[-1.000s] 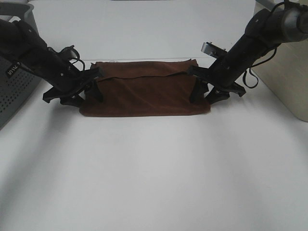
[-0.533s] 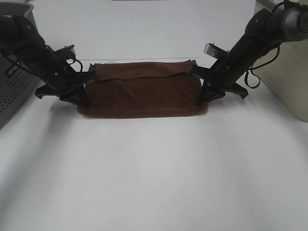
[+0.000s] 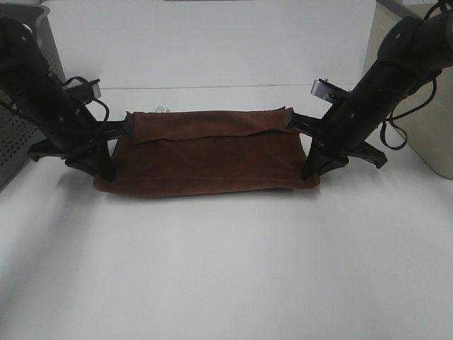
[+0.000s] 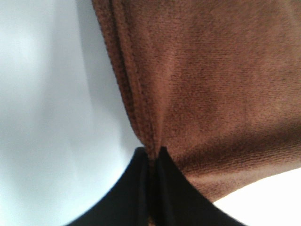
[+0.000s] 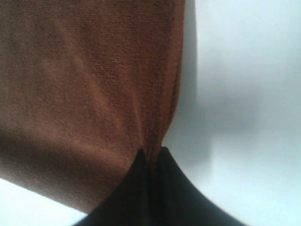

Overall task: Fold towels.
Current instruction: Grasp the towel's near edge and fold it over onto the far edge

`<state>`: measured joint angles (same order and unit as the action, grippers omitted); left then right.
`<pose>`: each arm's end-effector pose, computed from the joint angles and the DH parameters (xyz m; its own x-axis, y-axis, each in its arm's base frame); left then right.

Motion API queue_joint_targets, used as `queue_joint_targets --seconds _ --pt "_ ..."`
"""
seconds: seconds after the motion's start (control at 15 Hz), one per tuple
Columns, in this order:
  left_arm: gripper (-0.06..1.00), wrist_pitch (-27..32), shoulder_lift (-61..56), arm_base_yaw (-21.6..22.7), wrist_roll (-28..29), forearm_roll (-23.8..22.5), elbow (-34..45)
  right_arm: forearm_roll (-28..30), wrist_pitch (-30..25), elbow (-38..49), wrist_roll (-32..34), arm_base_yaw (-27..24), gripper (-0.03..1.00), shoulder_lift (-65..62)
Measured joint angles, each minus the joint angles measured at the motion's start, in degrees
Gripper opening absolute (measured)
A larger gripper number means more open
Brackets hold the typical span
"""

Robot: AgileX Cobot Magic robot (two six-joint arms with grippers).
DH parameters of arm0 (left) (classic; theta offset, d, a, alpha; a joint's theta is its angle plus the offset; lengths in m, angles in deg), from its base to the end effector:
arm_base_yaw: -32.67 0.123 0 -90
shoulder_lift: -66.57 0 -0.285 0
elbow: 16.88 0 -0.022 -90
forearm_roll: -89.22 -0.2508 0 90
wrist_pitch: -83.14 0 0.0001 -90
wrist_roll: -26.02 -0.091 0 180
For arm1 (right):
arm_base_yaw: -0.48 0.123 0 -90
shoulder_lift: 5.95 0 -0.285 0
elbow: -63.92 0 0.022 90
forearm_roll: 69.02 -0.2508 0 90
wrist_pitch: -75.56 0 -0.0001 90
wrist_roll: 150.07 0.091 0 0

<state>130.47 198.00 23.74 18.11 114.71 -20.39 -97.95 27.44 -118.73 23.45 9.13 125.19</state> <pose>0.4019 -0.0923 0.1144 -0.9970 -0.0101 -0.0772 0.0162 0.9431 -0.3320 0.3985 0.0938 0.1145 -0.9967 0.0730 -0.0367 0.0539 0.9247 0.3769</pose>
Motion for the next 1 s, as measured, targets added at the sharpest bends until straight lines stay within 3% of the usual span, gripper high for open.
queue_joint_targets --seconds 0.27,0.8,1.0 --pt "0.01 0.2 -0.5 -0.2 0.1 -1.2 1.4 0.6 0.3 -0.2 -0.3 0.9 0.00 -0.9" --pt "0.01 -0.1 5.9 -0.2 9.5 -6.5 -21.0 4.5 -1.4 -24.9 0.4 0.9 0.00 6.8" --pt "0.01 -1.1 9.7 -0.2 11.5 -8.0 -25.4 6.0 -1.4 -30.3 1.5 0.9 0.00 11.3"
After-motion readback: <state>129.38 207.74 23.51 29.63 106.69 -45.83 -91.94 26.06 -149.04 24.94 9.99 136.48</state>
